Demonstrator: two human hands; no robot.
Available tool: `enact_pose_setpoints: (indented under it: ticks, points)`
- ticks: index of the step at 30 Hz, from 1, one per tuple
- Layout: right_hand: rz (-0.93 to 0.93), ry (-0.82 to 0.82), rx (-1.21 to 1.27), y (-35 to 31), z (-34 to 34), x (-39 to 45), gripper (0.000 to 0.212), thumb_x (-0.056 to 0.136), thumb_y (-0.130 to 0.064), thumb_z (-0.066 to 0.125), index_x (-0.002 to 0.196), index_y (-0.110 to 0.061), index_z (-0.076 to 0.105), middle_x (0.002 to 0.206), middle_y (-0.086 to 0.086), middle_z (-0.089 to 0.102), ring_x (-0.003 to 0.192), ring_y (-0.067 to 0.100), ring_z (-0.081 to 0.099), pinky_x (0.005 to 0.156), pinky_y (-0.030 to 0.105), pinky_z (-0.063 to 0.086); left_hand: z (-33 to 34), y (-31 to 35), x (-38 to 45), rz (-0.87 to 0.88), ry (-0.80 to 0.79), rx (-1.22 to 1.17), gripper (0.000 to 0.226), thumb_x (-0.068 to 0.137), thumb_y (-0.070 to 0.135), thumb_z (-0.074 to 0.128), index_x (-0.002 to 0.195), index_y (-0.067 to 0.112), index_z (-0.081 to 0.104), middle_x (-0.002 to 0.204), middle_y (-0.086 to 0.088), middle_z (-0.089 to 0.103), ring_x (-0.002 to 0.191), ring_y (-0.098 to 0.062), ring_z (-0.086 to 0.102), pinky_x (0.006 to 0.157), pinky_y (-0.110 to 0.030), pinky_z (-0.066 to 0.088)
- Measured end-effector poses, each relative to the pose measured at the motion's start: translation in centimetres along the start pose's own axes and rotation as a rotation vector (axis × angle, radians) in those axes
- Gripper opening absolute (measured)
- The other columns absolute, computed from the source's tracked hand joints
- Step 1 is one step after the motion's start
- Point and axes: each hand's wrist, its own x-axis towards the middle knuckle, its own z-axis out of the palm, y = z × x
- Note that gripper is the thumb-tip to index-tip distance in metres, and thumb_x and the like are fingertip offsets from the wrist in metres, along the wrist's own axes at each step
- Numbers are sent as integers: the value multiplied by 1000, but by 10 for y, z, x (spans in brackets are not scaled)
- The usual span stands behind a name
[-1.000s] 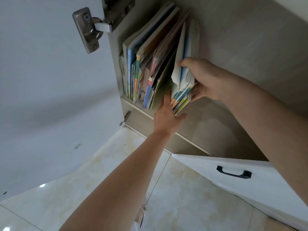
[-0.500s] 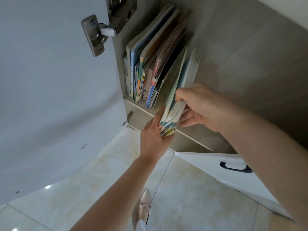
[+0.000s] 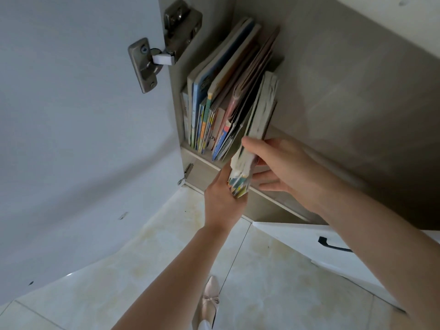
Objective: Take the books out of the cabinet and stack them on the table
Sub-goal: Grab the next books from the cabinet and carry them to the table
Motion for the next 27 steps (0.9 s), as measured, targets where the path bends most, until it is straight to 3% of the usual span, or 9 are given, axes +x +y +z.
enact_pose_setpoints:
  ticks: [3,5,8,12,15,17,20,23,27]
  points:
    - [19,5,103,9,-16,11,32,97,-43,46,117,-20,58,104,9,74,100,23,70,92,44,52,-6,-7,9,-41,-26,-37,14,74,17,74,82,10,65,54,10,55,55,-7,56,47,-9,37]
    - [-17,22,108,15,-27,26,21,95,-15,53,116,-18,57,102,11,74,103,22,69,95,41,51,-9,-13,14,-49,-52,-66,20,73,27,71,80,10,64,57,1,62,55,-16,60,50,-28,48]
    - [-39,71,85,20,-35,51,48,77,6,71,117,-12,53,103,16,72,99,23,70,97,41,52,-13,-21,18,-71,-85,-95,25,69,33,65,77,10,64,61,-6,65,57,-24,62,49,-42,52]
    - [-102,127,-71,26,-40,84,51,79,1,74,116,-9,40,94,14,63,93,29,66,92,52,54,-21,-24,24,-69,-126,-158,7,69,21,67,74,22,63,64,1,67,59,-17,67,50,-36,56]
    - [-172,213,-337,32,-53,109,98,64,-27,88,140,-20,26,129,13,47,118,26,52,101,48,47,-28,-25,28,-53,-165,-173,26,71,17,74,81,37,60,72,17,67,69,-2,68,59,-21,55]
    - [-208,114,-445,35,-61,119,114,60,-43,87,147,-33,15,145,7,34,131,20,40,109,45,39,-32,-27,31,-62,-192,-157,38,73,10,79,78,40,57,72,19,66,70,1,67,61,-22,56]
    - [-207,-78,-402,33,-62,125,111,63,-34,87,149,-35,17,147,-4,40,134,13,39,114,42,32,-32,-30,32,-76,-216,-172,26,70,14,84,81,28,65,77,6,71,76,-10,70,65,-31,59]
    - [-262,-63,-289,37,-59,130,101,63,-16,87,144,-28,28,139,-2,50,128,13,48,110,44,40,-30,-29,29,-58,-171,-181,30,69,19,85,93,10,70,86,-2,74,81,-14,72,67,-33,61]
    - [-254,-62,-232,47,-61,122,94,66,-8,84,139,-34,31,133,0,55,121,16,55,104,41,46,-30,-22,25,-32,-123,-150,18,74,14,80,88,13,70,78,2,71,71,-11,71,59,-30,60]
